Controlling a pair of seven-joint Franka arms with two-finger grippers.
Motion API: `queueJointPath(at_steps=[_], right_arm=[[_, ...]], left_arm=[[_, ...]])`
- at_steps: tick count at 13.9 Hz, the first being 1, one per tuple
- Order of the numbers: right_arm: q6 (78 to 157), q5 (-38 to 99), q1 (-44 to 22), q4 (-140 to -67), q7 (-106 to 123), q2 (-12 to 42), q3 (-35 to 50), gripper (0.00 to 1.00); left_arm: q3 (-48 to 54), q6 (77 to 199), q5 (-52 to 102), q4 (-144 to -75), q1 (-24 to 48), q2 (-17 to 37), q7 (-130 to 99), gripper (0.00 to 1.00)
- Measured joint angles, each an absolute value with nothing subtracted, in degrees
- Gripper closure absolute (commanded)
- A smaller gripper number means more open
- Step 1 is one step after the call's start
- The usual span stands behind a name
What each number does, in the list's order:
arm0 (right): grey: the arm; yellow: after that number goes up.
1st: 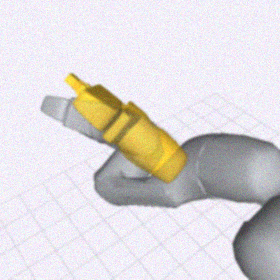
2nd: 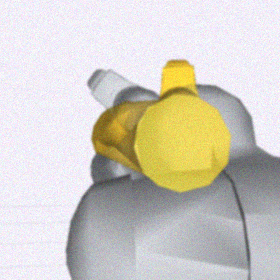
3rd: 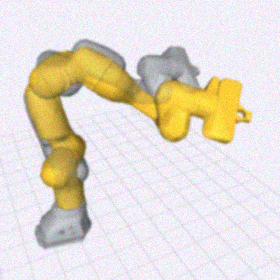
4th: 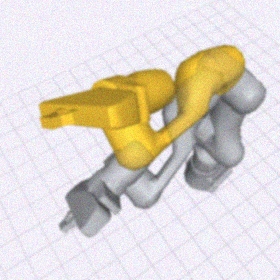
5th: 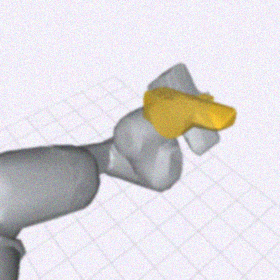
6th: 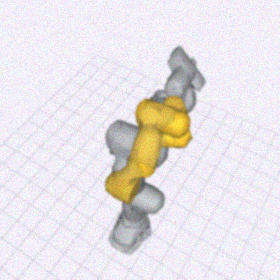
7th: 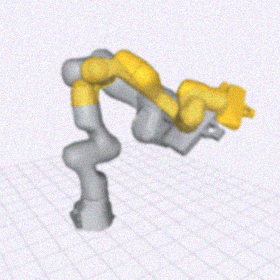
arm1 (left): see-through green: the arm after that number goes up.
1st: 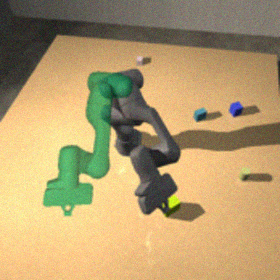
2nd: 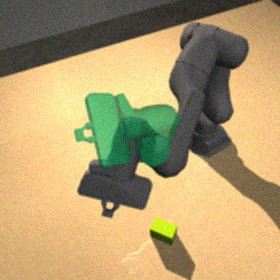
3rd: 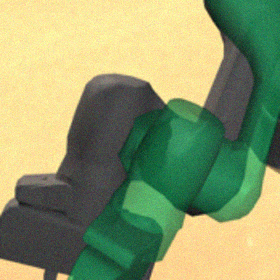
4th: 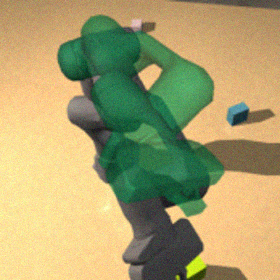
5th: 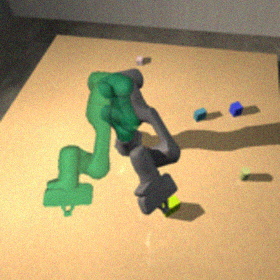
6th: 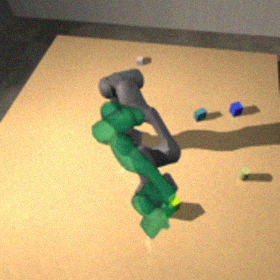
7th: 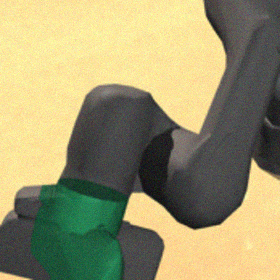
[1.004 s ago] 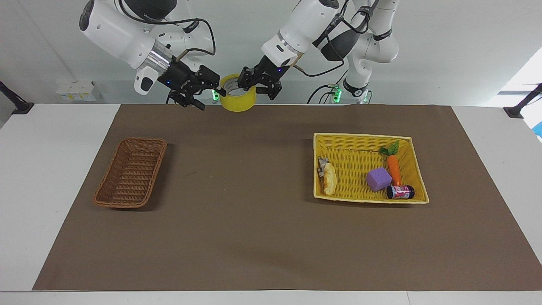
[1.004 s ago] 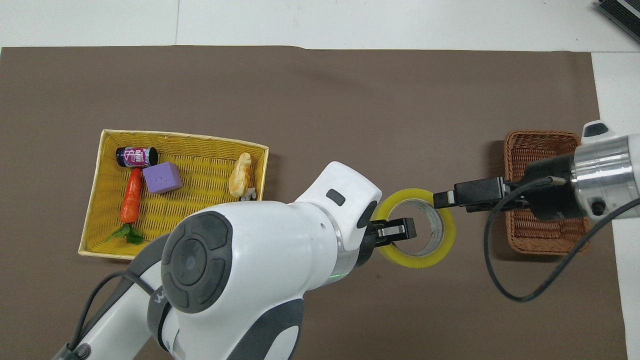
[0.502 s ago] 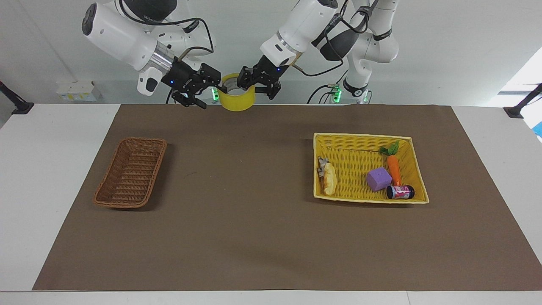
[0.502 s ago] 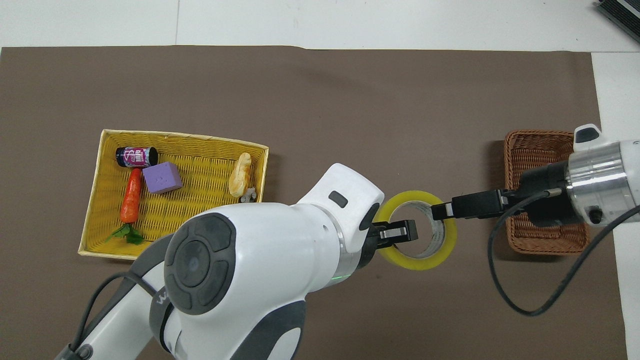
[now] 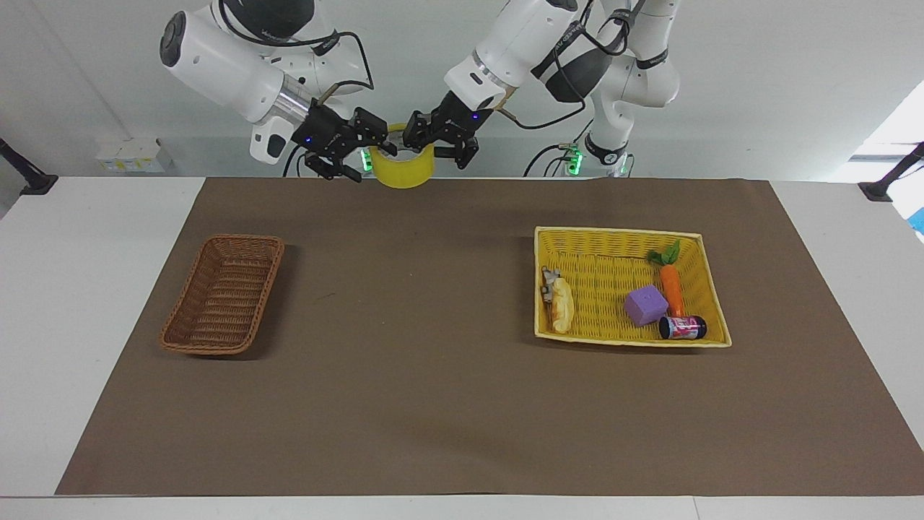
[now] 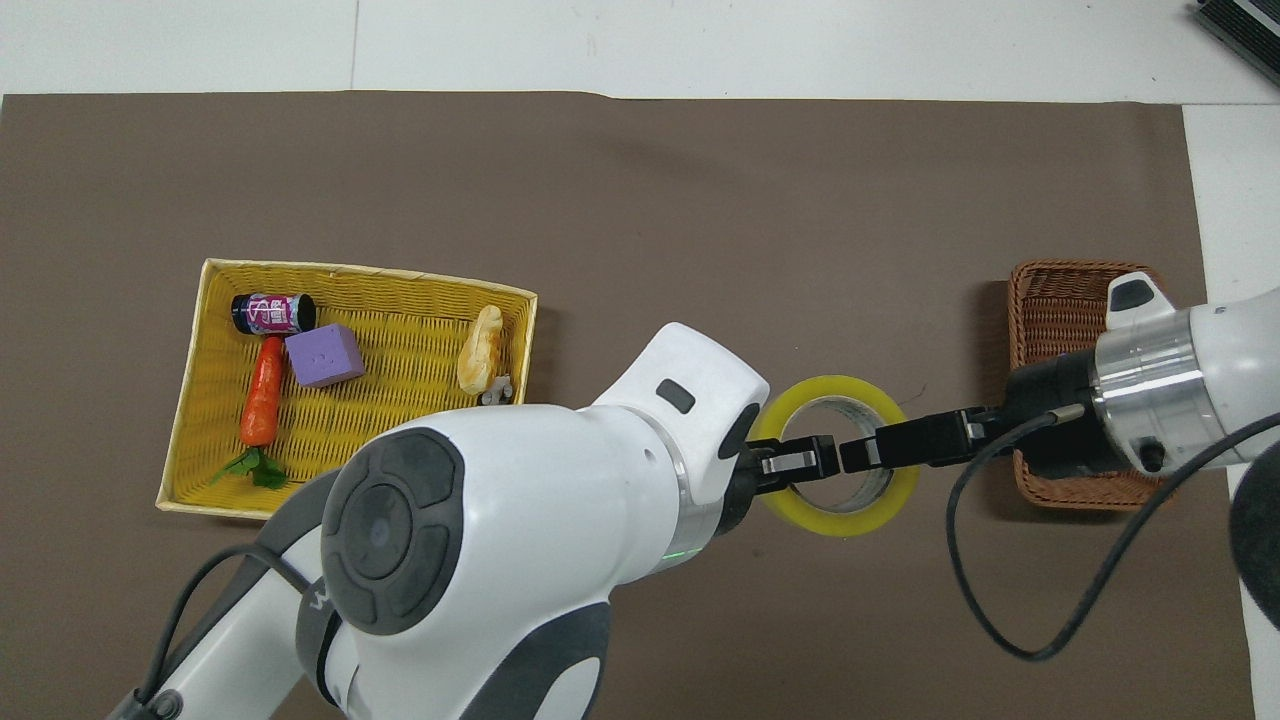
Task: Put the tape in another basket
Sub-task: 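Grasp the tape rim with the right gripper while the left gripper holds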
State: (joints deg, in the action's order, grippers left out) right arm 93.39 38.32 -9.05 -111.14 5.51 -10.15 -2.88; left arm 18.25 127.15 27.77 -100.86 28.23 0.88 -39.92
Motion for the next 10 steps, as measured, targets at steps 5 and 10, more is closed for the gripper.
queueJointPath(at_steps=[5,10], right_arm=[[93.39,38.21,-9.09,-111.15,5.08,-10.22,-2.93,0.97],[93.40,37.74,-9.33,-111.20,2.59,-10.28,-2.88,1.00]], left_arm=[[18.41,127.16,27.80,-100.87,28.24,0.97,-39.93,1.00],[18.67,127.47,28.20,-100.61,28.27,1.28,-39.97,0.00]])
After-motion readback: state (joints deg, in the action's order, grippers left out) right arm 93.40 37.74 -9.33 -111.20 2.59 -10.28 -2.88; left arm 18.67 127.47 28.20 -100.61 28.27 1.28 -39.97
